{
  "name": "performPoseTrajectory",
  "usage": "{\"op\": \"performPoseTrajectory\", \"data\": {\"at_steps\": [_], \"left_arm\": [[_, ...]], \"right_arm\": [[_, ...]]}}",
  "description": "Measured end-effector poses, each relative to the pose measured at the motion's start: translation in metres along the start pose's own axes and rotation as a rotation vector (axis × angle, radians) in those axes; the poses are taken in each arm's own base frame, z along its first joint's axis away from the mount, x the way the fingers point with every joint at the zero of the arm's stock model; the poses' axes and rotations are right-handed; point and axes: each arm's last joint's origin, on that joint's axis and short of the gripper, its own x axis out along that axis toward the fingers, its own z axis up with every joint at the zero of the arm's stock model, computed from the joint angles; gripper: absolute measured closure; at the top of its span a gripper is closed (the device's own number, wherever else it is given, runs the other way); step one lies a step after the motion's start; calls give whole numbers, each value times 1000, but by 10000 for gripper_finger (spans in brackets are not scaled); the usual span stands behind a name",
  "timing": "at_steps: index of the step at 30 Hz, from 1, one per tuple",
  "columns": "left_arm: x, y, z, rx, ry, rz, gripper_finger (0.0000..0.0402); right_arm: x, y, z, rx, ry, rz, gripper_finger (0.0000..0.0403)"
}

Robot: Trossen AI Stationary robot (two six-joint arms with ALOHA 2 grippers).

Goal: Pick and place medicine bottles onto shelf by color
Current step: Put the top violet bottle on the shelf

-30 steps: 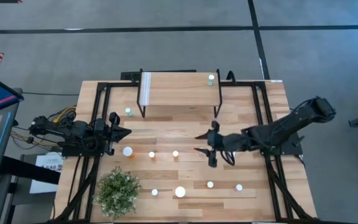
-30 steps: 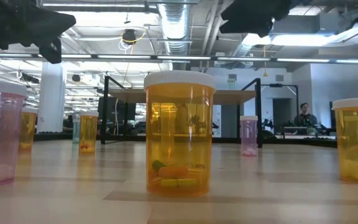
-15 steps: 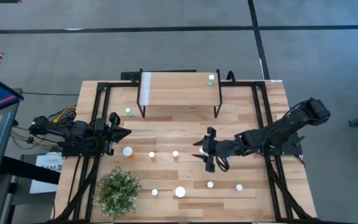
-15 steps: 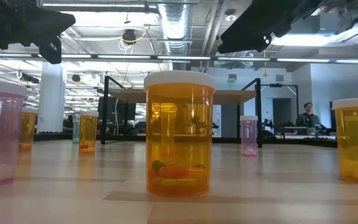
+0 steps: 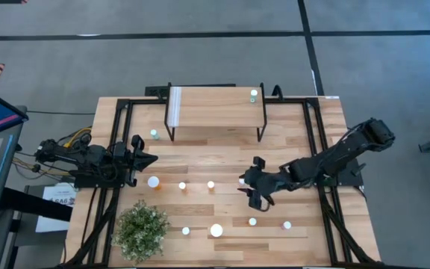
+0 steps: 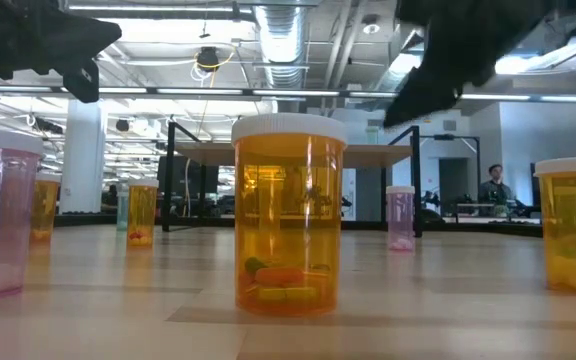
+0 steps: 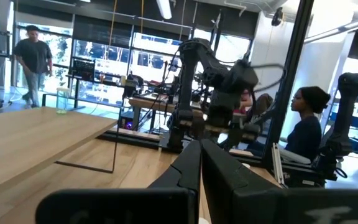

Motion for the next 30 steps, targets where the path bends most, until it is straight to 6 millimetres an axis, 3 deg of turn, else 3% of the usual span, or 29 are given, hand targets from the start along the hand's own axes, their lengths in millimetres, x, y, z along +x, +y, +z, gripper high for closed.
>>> {"op": "performPoseTrajectory", "data": {"at_steps": [9,30], "left_arm": [[0,0,0,1,2,0,401],[0,0,0,1,3,-3,383]], "right_arm": [[27,-11,-12,16,99,-83,168],[29,-15,-17,75,168,-69,152]]}}
